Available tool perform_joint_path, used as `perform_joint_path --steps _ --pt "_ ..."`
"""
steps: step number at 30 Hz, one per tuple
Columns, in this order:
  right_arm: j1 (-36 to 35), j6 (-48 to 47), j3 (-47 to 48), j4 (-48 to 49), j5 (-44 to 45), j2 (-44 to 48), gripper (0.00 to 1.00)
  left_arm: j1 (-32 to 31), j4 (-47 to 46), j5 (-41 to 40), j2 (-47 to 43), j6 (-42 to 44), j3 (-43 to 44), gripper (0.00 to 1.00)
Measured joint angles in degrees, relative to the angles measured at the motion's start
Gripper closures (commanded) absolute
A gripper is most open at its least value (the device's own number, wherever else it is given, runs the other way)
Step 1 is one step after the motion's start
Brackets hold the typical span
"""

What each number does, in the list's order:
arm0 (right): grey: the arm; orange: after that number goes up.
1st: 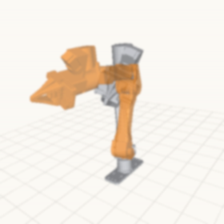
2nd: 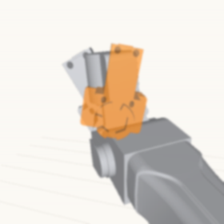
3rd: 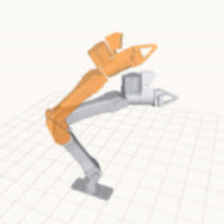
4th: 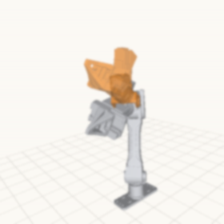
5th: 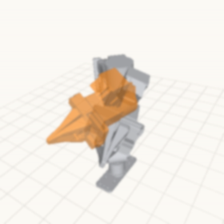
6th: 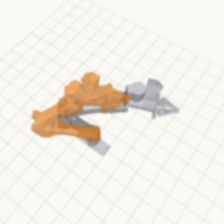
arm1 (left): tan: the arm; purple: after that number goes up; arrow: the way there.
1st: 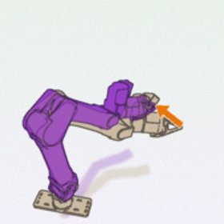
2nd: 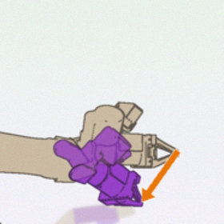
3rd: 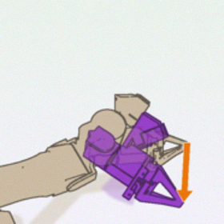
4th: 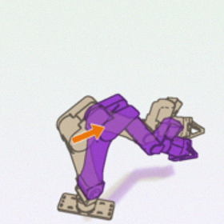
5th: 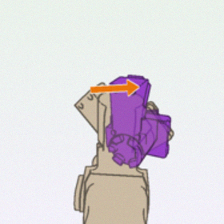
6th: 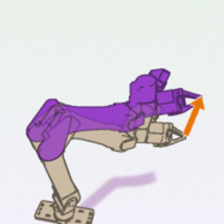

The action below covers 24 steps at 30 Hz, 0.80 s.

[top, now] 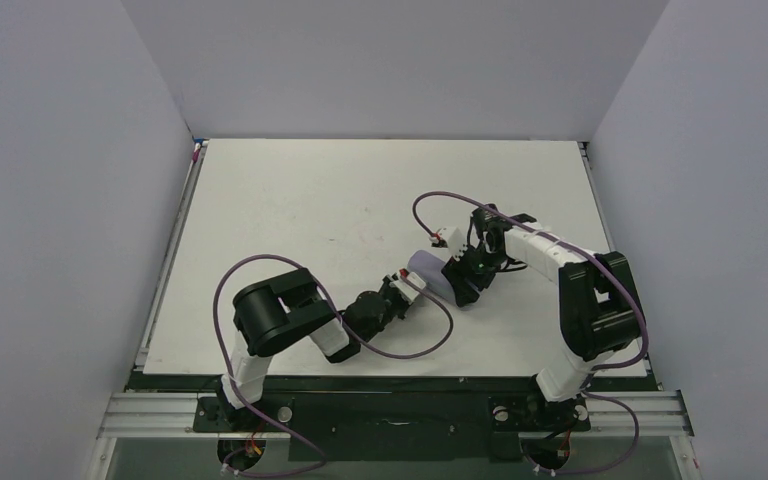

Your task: Open the umbrella

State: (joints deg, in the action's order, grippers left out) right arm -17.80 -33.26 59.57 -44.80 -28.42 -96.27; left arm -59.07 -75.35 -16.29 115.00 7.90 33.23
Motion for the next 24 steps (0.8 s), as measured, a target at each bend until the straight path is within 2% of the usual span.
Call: perform_joint_path --steps 5,9,24 --pt "-0.28 0.46 -0.24 0.87 0.74 0.17 1.00 -0.42 0.20 -2.29 1.05 0.02 1.22 0.87" --pt "-0.28 -0.20 -0.22 1.11 1.14 0.17 1.00 -0.48 0.33 -4.39 1.73 0.28 2.32 1.00" --pt "-0.15 -2.62 0.00 1.36 1.60 0.15 1.00 1.11 0.61 -3.39 1.62 -0.44 2.03 1.00"
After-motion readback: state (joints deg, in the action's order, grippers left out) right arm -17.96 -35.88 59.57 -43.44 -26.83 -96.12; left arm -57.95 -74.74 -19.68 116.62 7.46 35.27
